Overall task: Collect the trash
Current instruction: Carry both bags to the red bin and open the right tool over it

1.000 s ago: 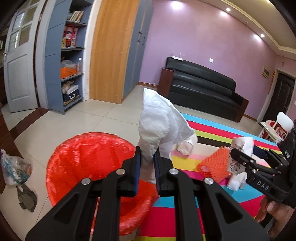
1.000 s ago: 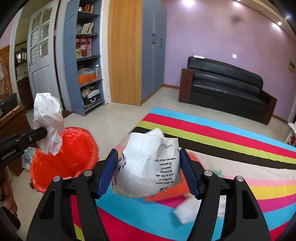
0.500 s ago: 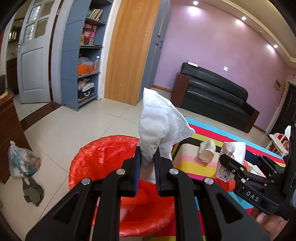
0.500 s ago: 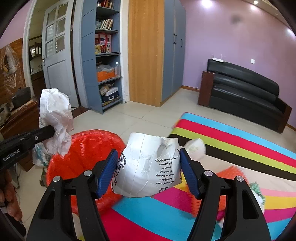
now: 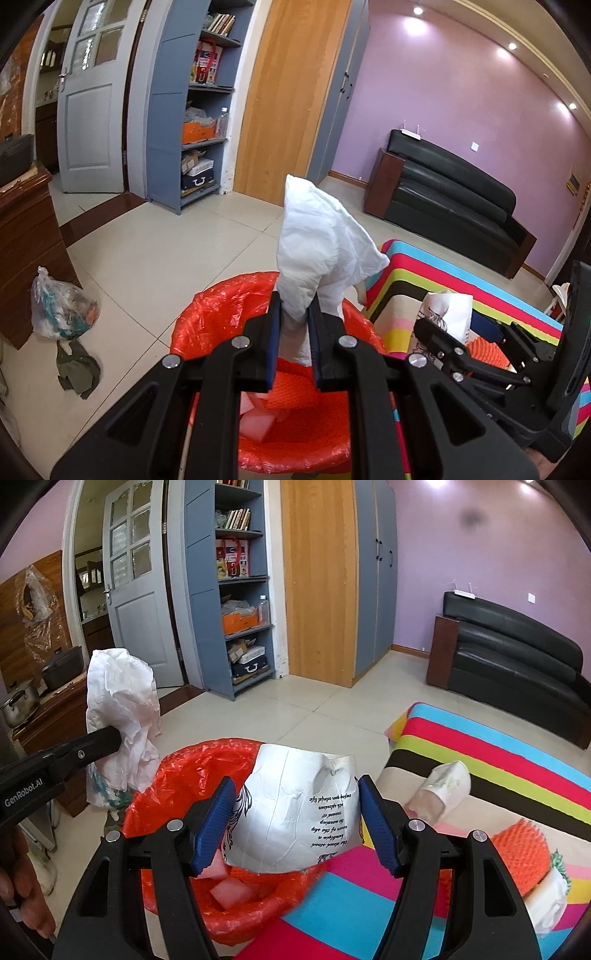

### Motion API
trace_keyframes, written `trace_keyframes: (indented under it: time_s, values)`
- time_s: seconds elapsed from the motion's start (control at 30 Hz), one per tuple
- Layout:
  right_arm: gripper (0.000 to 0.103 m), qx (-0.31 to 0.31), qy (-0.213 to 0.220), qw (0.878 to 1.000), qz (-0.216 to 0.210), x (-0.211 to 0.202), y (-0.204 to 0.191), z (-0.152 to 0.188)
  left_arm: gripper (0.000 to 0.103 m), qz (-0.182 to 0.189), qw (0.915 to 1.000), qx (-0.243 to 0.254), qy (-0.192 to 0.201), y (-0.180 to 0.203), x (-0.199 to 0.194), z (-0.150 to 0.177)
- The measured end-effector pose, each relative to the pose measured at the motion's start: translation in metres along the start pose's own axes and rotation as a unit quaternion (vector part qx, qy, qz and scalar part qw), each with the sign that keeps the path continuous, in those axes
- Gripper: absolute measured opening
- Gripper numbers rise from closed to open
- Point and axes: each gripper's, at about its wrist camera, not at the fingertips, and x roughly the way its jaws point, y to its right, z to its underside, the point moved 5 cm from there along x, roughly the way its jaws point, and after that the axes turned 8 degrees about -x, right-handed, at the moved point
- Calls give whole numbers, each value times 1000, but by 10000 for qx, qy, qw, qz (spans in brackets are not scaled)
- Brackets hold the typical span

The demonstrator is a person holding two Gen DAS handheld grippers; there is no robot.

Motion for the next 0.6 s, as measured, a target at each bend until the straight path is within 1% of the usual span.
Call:
trace_keyframes:
  time_s: [0.3, 0.47, 0.5, 0.53, 0.57, 0.6]
  values:
    - [65, -162, 39, 9998, -74, 7, -19, -11, 15, -119, 9997, -199, 42, -12, -4, -8]
    - [66, -229, 12, 9996, -134, 11, -25, -12, 15, -164, 9994, -298, 53, -15, -5, -10]
    - [66, -239, 3, 9996, -146, 12, -25, -11, 20, -176, 9993, -335, 44, -16, -5, -10]
    - [71, -248, -3, 9996, -144, 13, -25, -11, 24, -180, 9991, -377, 34, -16, -5, -10]
    - [77, -251, 6, 9996, -134, 12, -26, -10, 31, -176, 9990, -400, 26, -17, -5, -9]
    - [78, -272, 24, 9996, -122, 12, -26, -10, 35, -175, 9989, -430, 18, -17, -4, -9]
